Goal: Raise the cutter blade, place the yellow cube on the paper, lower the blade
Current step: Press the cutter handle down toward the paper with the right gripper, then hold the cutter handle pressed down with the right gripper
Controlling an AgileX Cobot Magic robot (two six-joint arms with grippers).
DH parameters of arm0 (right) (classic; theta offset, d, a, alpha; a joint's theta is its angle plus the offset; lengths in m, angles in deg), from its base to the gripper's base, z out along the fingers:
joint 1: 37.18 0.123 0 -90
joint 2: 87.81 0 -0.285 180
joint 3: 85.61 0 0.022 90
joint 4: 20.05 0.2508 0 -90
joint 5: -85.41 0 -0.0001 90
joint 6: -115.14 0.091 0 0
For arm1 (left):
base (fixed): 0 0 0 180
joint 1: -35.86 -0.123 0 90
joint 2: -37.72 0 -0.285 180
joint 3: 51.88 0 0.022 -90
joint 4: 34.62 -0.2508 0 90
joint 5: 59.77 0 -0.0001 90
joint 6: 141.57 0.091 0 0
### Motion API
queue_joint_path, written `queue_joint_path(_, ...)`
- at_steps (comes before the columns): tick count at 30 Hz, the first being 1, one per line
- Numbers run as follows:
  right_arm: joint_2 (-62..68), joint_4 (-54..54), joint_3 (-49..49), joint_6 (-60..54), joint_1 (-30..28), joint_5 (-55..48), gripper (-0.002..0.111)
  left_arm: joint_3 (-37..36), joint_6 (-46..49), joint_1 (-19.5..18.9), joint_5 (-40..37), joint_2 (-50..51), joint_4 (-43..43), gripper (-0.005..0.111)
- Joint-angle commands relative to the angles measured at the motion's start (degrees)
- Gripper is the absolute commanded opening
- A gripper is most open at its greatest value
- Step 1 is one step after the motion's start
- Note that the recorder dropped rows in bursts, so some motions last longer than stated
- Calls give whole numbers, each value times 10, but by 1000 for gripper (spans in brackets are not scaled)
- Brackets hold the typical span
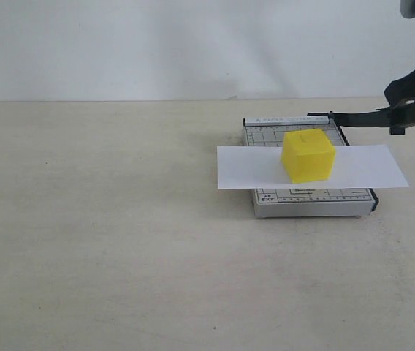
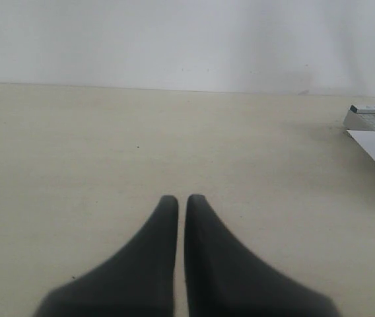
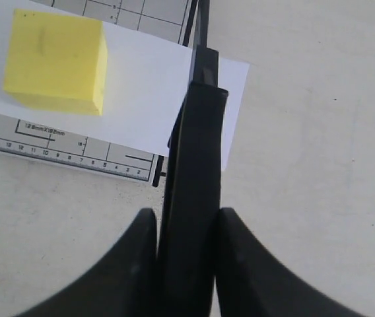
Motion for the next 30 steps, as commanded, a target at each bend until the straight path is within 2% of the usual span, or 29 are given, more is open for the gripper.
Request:
queue_joint_path(1, -9, 23, -3, -21, 3, 18, 0, -2, 1, -2, 0, -2, -3, 4)
queue_joint_path(3, -10, 25, -22, -21, 3, 32, 0, -2, 1, -2, 0, -2, -3, 4)
queue_joint_path(11, -9, 55, -263, -12, 3, 216, 0, -2, 1, -2, 0, -2, -3, 4)
queue_joint_path(16, -4, 54, -352, -7, 3, 305, 0, -2, 1, -2, 0, -2, -3, 4)
queue_joint_path(23, 76, 55, -377, -2, 3, 355, 0, -2, 1, -2, 0, -2, -3, 4)
queue_joint_path(30, 98, 55, -377, -4, 3, 390, 0, -2, 1, -2, 0, -2, -3, 4)
